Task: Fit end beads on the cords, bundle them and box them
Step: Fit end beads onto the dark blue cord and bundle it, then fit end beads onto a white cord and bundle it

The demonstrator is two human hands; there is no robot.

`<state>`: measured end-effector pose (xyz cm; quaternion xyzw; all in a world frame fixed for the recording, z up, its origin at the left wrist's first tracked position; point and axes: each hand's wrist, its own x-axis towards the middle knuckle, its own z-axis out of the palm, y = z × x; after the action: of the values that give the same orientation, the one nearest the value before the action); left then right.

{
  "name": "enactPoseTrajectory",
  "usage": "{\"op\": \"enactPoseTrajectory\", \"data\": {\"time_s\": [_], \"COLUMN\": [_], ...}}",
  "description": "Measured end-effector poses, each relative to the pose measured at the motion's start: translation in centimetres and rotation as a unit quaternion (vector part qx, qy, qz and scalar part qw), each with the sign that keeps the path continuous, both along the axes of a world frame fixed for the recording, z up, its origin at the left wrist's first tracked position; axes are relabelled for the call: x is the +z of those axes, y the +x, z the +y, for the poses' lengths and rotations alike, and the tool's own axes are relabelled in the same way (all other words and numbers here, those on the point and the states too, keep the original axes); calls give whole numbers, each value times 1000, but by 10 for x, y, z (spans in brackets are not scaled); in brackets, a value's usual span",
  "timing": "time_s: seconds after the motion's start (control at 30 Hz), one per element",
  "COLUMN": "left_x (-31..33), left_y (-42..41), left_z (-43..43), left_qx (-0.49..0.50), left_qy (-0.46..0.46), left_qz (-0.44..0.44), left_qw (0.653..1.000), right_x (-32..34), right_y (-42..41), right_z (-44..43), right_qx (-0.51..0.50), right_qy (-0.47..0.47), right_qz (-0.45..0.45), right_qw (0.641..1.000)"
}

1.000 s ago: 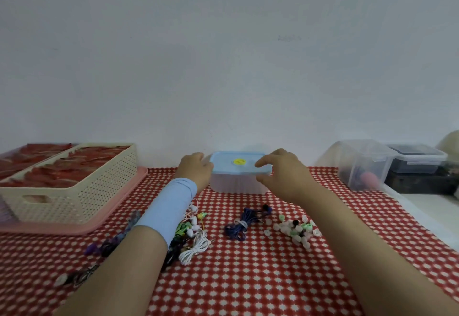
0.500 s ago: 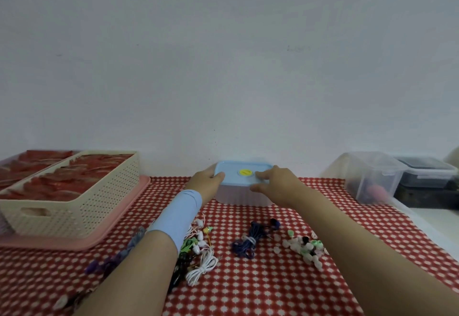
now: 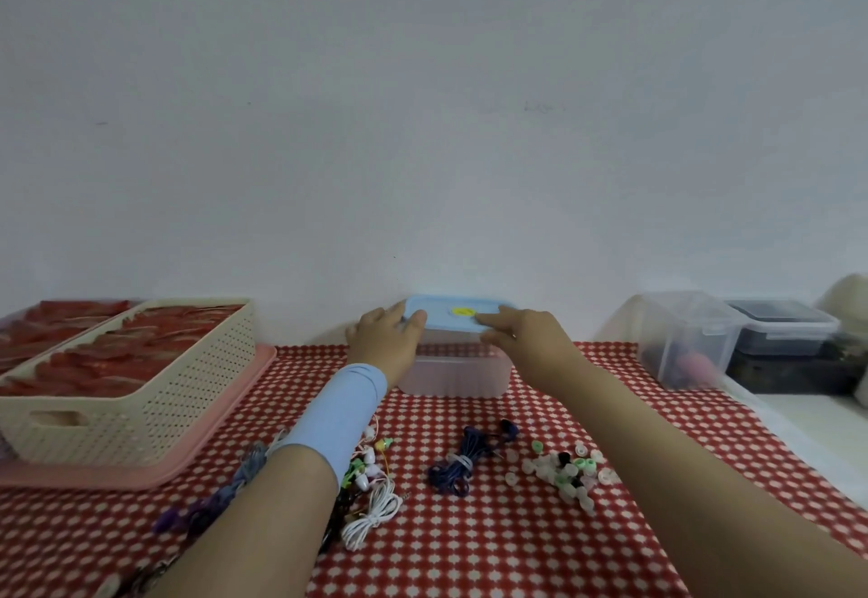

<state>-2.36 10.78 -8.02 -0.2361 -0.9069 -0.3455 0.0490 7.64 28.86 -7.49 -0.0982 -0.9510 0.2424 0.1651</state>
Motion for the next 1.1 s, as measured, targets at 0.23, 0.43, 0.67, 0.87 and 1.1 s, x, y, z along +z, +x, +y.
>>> {"op": "enactPoseTrajectory", "data": {"time_s": [0.23,0.43,0.67,0.87,1.1], "left_x": [13,-5,-17,-9,-2], "left_y": [44,81,104,96,77], "left_z": [37,89,115,94,43], "left_qx": [-57,-188,-224,-209,-150], "left_qy": [-18,-191,-354,-239,-266], "left_qz": [56,41,80,37,-30], "left_qw": [997,963,905,948,952], "right_x": [9,0,-29,-22,-2], "right_y": [47,100,109,98,71], "right_z": [36,75,93,82,22], "right_qx": [-52,-80,-102,-82,59], "right_qy": [-8,-37,60,89,56], "right_qz": [36,6,-157,-168,-90], "right_qw": [998,996,981,978,993]}}
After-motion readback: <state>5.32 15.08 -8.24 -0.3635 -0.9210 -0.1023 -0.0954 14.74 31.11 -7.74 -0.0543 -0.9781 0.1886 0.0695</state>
